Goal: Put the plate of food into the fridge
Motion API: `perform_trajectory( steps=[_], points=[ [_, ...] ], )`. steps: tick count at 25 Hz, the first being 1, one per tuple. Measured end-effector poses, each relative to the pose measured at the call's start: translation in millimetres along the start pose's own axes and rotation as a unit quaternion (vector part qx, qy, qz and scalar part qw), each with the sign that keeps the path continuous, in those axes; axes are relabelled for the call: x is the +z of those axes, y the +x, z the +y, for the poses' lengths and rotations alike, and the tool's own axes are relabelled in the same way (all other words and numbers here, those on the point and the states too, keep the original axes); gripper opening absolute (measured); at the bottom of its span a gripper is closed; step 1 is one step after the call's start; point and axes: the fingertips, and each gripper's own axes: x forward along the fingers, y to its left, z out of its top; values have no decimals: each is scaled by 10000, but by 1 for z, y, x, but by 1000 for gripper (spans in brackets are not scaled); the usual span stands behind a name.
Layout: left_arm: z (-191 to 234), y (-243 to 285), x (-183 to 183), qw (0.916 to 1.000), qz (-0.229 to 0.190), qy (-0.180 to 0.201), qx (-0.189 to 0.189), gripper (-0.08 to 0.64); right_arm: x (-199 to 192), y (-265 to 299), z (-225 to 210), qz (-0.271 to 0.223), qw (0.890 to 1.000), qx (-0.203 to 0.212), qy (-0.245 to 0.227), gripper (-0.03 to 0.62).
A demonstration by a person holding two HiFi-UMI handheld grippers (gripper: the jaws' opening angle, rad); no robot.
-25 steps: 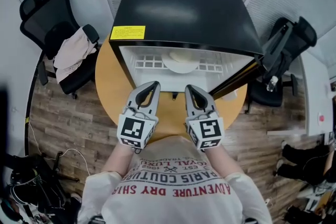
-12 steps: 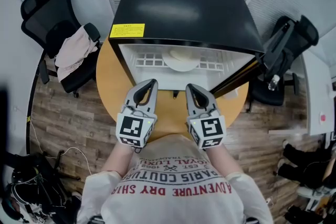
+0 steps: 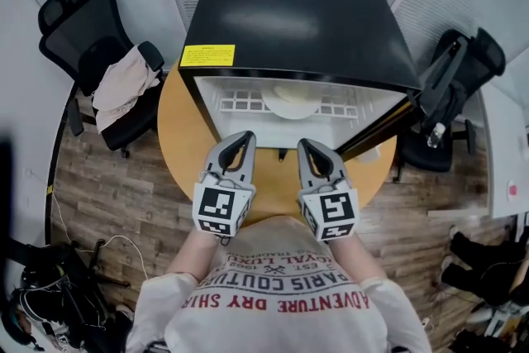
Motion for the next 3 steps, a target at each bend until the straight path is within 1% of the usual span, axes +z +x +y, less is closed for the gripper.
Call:
perform_trajectory(
  steps=[3],
  points=[
    [3,0,3,10000,-15,52,-12,23,1,2,1,-26,10000,-23,71,28]
  ],
)
